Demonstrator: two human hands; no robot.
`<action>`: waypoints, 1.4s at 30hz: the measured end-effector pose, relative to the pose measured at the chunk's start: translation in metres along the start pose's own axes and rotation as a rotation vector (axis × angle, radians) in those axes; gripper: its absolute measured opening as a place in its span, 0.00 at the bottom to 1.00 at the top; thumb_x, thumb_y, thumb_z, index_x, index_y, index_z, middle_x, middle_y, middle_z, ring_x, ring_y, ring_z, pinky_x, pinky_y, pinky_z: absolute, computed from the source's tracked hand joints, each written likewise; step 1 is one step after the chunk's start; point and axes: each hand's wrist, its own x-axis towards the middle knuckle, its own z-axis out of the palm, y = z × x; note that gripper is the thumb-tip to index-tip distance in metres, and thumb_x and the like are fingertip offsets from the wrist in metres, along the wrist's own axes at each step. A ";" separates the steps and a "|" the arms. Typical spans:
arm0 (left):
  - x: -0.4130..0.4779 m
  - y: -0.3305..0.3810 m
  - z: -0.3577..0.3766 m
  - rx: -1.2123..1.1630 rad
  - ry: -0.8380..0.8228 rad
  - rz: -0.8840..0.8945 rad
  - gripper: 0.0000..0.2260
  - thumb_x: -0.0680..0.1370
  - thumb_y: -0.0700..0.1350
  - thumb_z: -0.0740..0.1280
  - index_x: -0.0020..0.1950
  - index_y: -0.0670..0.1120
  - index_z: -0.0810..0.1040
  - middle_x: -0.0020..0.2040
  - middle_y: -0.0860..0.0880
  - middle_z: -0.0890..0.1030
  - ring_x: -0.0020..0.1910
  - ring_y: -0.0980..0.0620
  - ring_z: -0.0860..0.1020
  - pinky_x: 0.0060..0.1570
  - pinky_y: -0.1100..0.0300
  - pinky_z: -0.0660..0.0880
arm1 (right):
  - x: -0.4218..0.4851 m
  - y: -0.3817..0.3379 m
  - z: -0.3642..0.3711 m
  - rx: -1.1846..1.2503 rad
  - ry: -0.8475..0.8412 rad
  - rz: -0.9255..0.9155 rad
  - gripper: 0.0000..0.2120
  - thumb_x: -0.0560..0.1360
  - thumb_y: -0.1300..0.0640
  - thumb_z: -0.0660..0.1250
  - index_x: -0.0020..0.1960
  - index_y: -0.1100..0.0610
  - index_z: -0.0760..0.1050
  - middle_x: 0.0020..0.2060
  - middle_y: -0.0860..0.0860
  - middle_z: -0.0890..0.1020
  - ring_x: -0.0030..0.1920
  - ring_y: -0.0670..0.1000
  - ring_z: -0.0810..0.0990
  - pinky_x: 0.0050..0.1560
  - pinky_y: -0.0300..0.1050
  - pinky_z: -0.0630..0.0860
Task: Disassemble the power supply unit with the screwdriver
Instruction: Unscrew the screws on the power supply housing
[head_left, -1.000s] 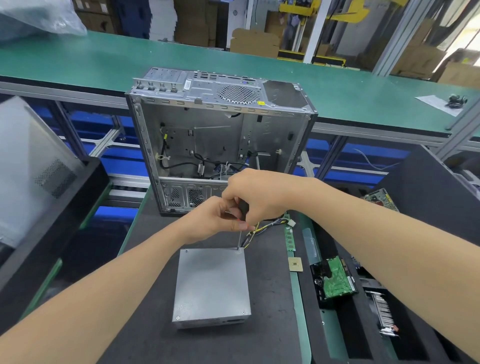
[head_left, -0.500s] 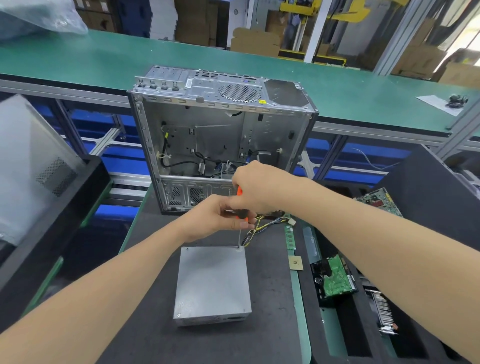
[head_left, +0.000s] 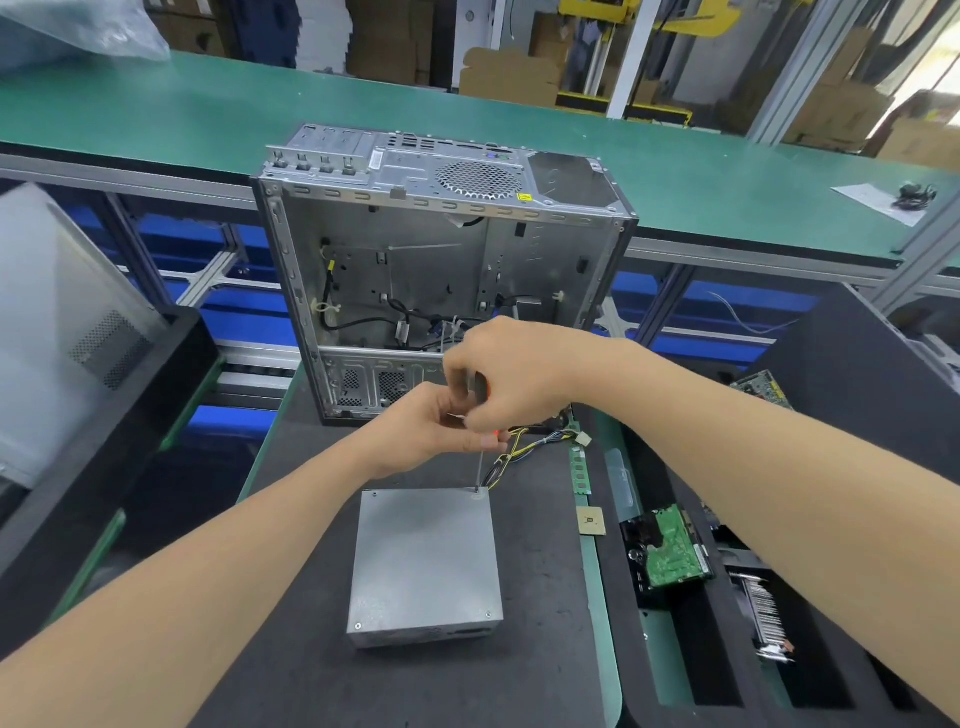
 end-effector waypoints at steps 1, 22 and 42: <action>0.000 0.000 0.001 -0.011 0.001 0.022 0.15 0.74 0.51 0.79 0.57 0.45 0.87 0.55 0.43 0.88 0.60 0.40 0.85 0.69 0.46 0.78 | 0.000 0.000 0.002 -0.031 0.075 0.069 0.15 0.74 0.39 0.67 0.46 0.51 0.75 0.38 0.45 0.76 0.43 0.53 0.77 0.39 0.49 0.77; 0.005 -0.001 -0.005 0.030 -0.037 -0.026 0.14 0.76 0.38 0.77 0.58 0.32 0.83 0.56 0.38 0.87 0.61 0.38 0.84 0.68 0.47 0.78 | 0.004 -0.005 -0.002 -0.048 -0.126 -0.075 0.05 0.70 0.57 0.70 0.45 0.50 0.79 0.42 0.46 0.82 0.45 0.48 0.78 0.42 0.46 0.77; -0.002 0.002 -0.006 -0.011 -0.021 -0.045 0.10 0.78 0.38 0.77 0.57 0.36 0.84 0.54 0.41 0.88 0.59 0.42 0.86 0.65 0.54 0.79 | 0.000 -0.008 -0.004 -0.024 -0.110 -0.024 0.05 0.70 0.59 0.71 0.44 0.50 0.78 0.39 0.45 0.81 0.45 0.48 0.78 0.43 0.48 0.78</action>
